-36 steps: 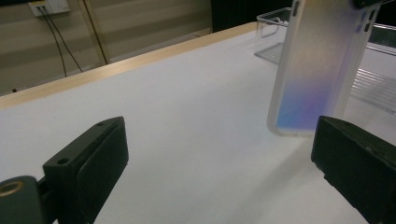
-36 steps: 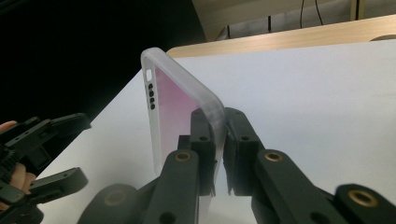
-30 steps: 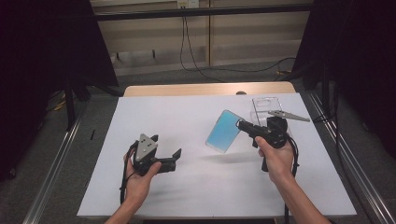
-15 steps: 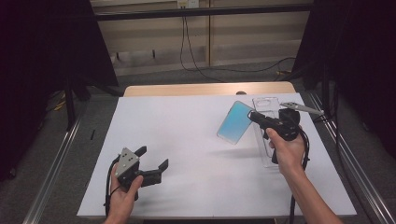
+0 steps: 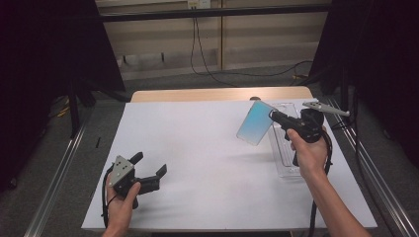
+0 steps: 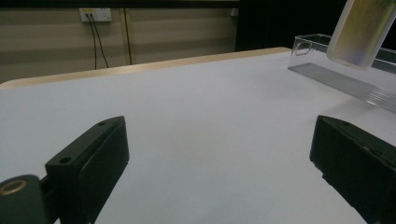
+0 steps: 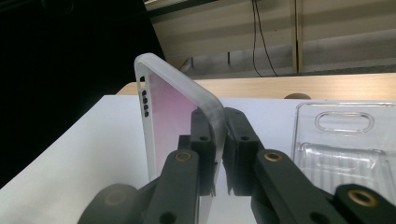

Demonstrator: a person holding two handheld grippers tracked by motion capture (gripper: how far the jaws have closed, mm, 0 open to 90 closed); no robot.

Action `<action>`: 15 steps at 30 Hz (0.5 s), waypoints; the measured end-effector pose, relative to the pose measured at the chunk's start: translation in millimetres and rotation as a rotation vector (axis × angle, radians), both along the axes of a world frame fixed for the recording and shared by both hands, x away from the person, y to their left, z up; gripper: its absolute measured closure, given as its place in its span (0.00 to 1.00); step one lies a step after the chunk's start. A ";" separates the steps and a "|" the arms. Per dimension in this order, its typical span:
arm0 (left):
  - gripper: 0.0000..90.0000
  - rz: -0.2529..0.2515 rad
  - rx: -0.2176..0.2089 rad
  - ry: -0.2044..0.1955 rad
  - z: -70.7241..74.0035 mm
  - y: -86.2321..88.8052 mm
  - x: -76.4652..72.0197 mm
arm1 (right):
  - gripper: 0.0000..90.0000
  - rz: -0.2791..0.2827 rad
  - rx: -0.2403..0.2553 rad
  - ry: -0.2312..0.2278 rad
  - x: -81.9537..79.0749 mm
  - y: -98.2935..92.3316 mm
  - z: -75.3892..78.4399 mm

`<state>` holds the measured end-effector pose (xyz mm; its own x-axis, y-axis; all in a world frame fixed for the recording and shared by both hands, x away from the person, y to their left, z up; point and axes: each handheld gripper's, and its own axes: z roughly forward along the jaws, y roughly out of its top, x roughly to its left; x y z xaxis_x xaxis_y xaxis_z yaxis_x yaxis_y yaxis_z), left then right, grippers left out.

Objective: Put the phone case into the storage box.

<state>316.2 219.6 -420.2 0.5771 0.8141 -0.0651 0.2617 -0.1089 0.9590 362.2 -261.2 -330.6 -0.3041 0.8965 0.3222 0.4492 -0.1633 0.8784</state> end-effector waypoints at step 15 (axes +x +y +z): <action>0.04 -0.018 -0.013 -0.014 2.8 0.3 1.7 | 0.93 -0.043 -0.053 -0.046 2.6 -27.3 16.6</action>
<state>317.9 219.9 -417.3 0.5925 0.8028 -0.0674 0.2461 -0.1007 0.9640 364.7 -288.5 -314.0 -0.2781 0.9245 0.2605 0.4013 -0.1345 0.9060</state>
